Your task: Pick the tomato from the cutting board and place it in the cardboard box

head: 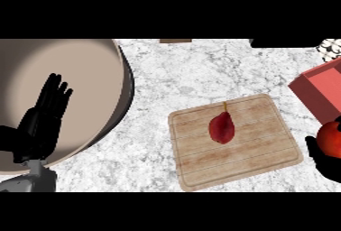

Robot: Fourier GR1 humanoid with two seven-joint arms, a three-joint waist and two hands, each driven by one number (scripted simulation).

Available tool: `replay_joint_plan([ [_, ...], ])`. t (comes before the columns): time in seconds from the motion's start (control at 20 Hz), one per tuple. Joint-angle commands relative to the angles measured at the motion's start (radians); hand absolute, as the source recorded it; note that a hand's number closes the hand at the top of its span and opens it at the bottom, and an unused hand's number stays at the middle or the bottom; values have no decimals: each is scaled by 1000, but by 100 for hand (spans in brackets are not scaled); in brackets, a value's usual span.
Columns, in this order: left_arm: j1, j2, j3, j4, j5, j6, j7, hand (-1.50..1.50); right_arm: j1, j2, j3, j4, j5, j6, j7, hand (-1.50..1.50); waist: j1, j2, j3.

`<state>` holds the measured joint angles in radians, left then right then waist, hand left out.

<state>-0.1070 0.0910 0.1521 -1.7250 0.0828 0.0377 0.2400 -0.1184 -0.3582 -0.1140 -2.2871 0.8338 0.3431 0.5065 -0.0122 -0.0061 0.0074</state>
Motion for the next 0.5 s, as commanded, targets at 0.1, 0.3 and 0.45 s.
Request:
replay_joint_plan([
  [0.1, 24, -10, -12, 29, 11, -21, -4, 0, -103, -167, -334, 210, -198, 37, -154, 150, 11, 7, -7],
  [0.3, -13, -18, -15, 38, 6, 1, 25, 0, -79, -196, -315, 355, -122, -31, -284, 150, 15, 8, -7],
  [0.45, 0, -9, -10, 47, 2, -12, 4, 0, -97, -236, -333, 559, -68, -132, -421, 150, 22, 10, -7],
])
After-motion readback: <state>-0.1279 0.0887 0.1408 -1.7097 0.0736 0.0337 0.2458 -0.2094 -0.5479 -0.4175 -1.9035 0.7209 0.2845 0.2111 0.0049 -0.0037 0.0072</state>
